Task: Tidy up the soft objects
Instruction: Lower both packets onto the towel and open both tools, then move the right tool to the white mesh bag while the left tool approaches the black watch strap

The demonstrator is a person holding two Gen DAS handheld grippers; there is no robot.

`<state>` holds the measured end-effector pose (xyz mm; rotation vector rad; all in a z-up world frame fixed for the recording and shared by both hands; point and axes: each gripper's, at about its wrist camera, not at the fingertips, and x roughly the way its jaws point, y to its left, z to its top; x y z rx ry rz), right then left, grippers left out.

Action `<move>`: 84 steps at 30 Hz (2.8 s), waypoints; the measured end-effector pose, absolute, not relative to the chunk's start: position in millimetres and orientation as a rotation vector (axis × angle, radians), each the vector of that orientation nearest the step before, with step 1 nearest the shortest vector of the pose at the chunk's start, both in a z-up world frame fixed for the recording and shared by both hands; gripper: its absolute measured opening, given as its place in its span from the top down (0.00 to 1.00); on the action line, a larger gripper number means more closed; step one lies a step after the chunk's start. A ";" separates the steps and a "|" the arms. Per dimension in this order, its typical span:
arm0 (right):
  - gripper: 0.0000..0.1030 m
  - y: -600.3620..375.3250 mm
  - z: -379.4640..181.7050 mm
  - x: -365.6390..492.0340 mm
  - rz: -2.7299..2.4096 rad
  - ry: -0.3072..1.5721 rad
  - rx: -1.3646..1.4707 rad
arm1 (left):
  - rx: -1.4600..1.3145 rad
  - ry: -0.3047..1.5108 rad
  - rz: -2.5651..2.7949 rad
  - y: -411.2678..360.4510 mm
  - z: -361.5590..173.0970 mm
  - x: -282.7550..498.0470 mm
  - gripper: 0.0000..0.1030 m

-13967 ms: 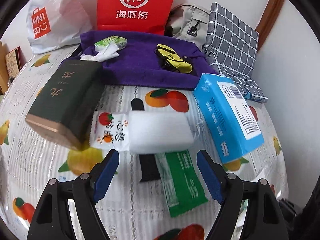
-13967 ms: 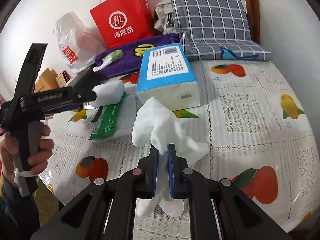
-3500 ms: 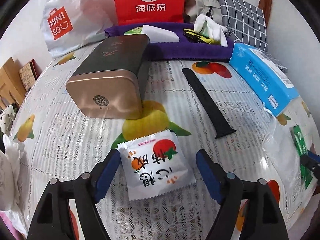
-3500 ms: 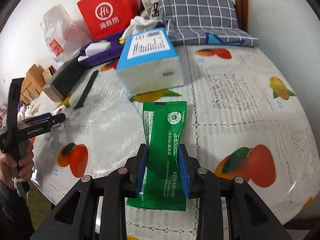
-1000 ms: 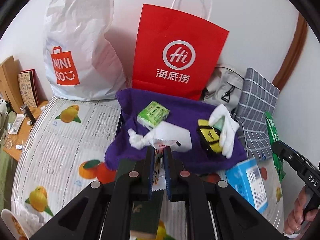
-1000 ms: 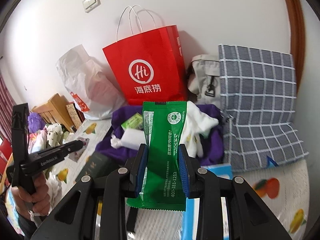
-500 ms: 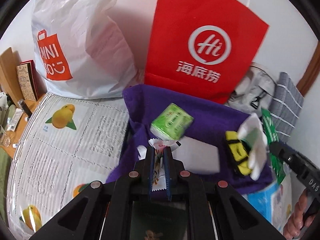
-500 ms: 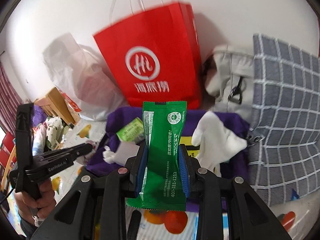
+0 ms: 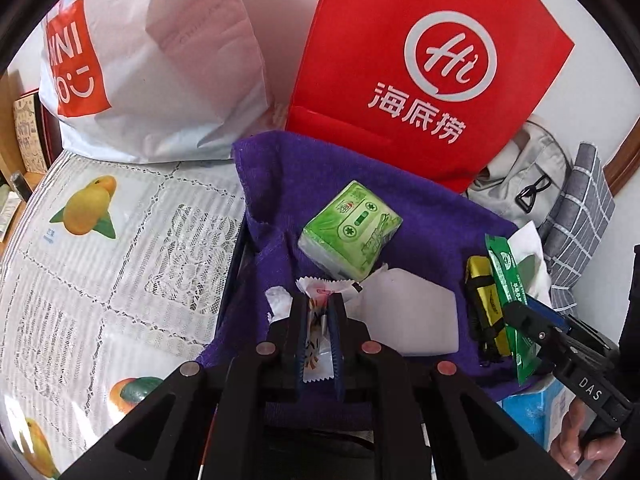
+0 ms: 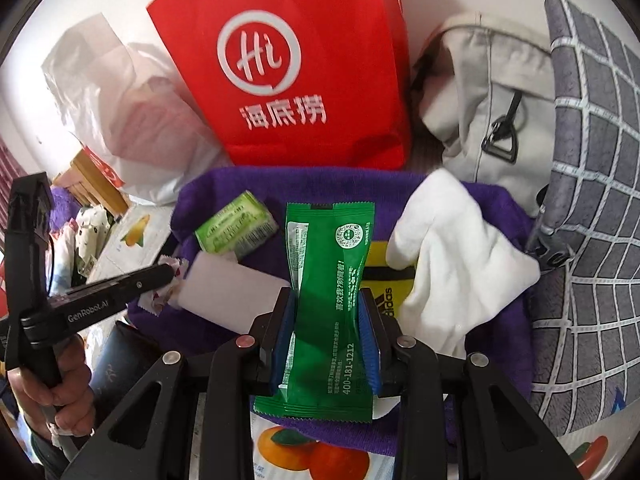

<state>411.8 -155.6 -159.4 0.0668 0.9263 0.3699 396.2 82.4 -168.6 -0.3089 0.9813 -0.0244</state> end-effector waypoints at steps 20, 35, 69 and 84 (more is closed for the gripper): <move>0.33 -157.0 -126.5 369.0 0.371 0.870 0.019 | -0.330 0.995 -0.034 81.3 -157.5 387.3 0.33; 0.33 -191.3 -121.8 243.1 0.301 0.845 0.046 | -0.301 0.832 -0.027 75.5 -105.3 294.7 0.33; 0.03 -182.1 -240.3 128.6 0.270 0.934 -0.155 | -0.233 0.956 -0.091 34.1 -150.1 151.8 0.33; 0.88 -216.9 -233.1 110.9 0.179 0.867 -0.061 | -0.133 1.020 -0.114 -19.2 -183.2 176.2 0.33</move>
